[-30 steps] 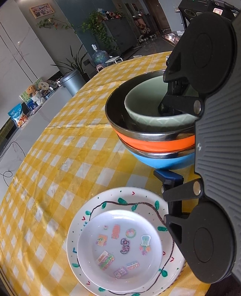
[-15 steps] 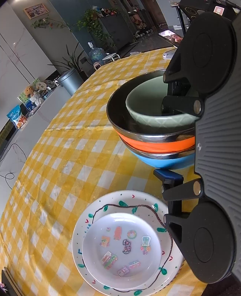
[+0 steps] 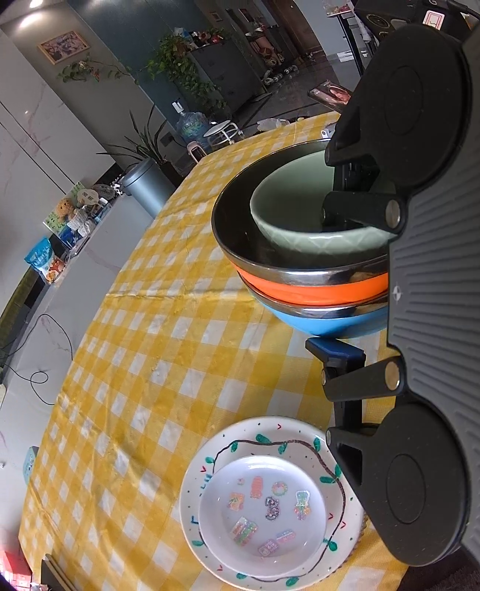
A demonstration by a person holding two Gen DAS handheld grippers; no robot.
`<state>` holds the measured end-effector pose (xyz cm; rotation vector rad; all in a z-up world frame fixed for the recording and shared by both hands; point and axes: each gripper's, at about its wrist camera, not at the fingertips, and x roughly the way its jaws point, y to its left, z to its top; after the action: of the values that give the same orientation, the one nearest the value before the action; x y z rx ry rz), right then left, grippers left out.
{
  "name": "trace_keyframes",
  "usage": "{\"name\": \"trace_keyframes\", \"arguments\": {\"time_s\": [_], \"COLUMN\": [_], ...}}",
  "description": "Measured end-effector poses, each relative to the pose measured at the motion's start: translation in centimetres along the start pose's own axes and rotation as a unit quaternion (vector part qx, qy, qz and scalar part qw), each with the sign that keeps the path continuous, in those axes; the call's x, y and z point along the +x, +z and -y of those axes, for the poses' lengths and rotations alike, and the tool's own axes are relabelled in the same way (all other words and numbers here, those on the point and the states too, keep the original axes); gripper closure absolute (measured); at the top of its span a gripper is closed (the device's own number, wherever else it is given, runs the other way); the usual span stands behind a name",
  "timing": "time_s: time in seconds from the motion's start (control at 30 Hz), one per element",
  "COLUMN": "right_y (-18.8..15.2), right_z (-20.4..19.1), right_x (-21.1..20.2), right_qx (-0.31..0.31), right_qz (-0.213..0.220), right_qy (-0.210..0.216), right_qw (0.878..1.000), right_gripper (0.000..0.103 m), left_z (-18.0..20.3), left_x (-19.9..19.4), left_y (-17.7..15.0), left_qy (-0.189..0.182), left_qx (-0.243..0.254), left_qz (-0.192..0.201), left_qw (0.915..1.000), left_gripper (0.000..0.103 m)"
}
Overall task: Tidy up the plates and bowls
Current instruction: 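Lift the bowl stack with both grippers and lower it onto the stacked plates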
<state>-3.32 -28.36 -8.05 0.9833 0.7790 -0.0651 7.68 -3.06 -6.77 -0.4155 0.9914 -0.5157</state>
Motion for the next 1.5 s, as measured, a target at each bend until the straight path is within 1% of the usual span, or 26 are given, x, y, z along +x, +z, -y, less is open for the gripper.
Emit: {"name": "trace_keyframes", "arguments": {"time_s": [0.13,0.27,0.53,0.73,0.93,1.1,1.3,1.5], "right_y": [-0.4,-1.1,-2.9,-4.1,-4.7,-4.7,-4.7,-4.3], "right_z": [-1.2,-2.8,-7.6,-10.8,-12.7,-13.2,-13.1,-12.9], "right_x": [-0.4,-0.1,1.9,4.4,7.2,9.2,11.4,12.6], "right_qx": [-0.007,-0.011,-0.049,-0.076,-0.089,-0.096,-0.091,-0.089], "right_qz": [-0.003,-0.018,-0.053,-0.078,-0.098,-0.111,-0.126,-0.133], "right_qy": [0.005,0.011,0.023,0.028,0.024,0.013,0.001,-0.011], "right_qw": [1.0,1.0,0.997,0.994,0.991,0.989,0.988,0.987], "right_gripper": [0.056,0.056,0.056,0.056,0.056,0.056,0.056,0.056], "left_z": [-0.3,-1.3,-5.2,-8.2,-11.1,-12.9,-14.3,-15.2], "left_x": [-1.5,-3.2,-7.0,-8.7,-8.6,-7.7,-6.3,-5.1], "left_y": [0.3,0.9,2.3,3.3,4.4,5.0,5.6,5.7], "left_qy": [0.007,0.02,0.034,0.045,0.052,0.053,0.058,0.057], "left_qx": [-0.007,-0.017,-0.055,-0.088,-0.114,-0.129,-0.141,-0.149], "left_qz": [0.003,0.007,0.026,0.045,0.048,0.04,0.027,0.02], "left_qw": [0.9999,0.9996,0.9975,0.9941,0.991,0.9894,0.988,0.9871], "left_gripper": [0.049,0.049,0.049,0.049,0.049,0.049,0.049,0.049]}}
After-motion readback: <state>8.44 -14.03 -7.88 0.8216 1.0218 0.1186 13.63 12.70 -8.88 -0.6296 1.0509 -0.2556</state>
